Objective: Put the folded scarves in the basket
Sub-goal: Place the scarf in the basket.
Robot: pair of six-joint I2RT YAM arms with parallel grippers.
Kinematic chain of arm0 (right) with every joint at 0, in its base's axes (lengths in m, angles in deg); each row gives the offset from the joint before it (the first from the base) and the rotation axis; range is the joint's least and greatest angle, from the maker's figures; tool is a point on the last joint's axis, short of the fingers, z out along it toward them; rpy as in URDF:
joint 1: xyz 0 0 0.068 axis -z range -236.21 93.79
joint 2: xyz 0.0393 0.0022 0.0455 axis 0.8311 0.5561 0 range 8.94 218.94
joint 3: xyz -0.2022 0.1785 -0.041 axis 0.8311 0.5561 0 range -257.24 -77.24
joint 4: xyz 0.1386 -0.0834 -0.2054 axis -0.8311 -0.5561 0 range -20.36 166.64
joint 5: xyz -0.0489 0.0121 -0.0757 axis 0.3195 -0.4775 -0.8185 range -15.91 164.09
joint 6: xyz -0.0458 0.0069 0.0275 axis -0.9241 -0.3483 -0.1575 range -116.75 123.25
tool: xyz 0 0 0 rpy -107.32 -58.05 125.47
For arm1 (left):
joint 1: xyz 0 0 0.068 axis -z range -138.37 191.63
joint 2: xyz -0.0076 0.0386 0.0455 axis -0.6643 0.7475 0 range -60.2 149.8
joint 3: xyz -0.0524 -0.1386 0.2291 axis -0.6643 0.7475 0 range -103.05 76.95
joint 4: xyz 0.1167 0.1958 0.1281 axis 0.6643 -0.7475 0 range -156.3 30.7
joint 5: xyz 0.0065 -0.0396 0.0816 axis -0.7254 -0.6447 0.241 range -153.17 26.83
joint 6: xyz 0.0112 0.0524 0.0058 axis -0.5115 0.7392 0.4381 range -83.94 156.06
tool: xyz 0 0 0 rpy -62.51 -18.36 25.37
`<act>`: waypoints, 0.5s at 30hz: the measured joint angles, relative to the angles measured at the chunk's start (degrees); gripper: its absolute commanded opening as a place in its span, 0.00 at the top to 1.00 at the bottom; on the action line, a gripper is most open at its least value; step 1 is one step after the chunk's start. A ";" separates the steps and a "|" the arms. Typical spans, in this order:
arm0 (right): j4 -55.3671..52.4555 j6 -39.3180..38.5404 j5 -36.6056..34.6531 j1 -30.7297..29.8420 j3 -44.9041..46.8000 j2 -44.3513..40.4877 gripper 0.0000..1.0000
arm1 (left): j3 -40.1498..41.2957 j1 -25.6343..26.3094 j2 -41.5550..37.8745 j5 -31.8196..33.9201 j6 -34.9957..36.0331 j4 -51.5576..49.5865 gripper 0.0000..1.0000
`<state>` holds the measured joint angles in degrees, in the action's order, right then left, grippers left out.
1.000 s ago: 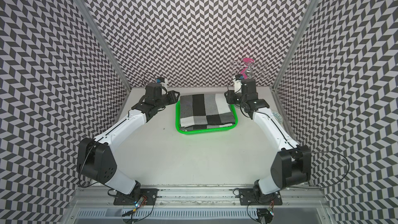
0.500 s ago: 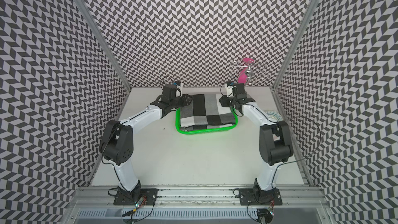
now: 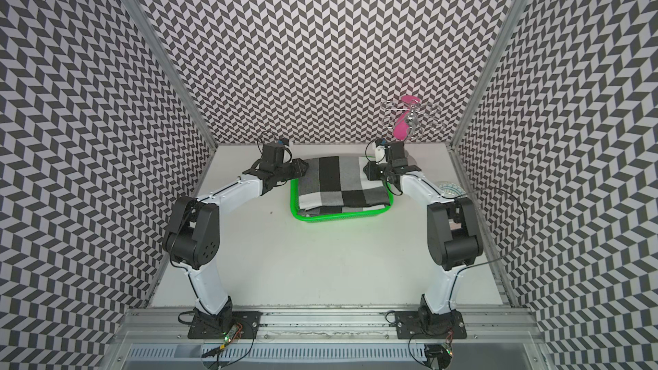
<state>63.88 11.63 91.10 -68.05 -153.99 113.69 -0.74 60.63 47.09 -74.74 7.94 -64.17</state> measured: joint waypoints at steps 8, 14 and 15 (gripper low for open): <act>-1.20 0.07 0.24 0.04 0.50 -8.76 0.01 | 0.39 -1.25 -6.14 2.27 1.68 -2.84 0.49; 2.34 0.39 -2.36 1.60 8.94 -23.32 0.00 | 12.96 -6.80 -24.65 11.17 8.72 0.37 0.01; 4.07 0.72 -2.62 2.21 11.80 -26.14 0.01 | 16.63 -7.67 -28.41 13.35 9.49 2.38 0.01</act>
<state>67.95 12.35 88.48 -65.84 -142.18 87.55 15.89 52.96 18.68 -61.39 17.43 -61.78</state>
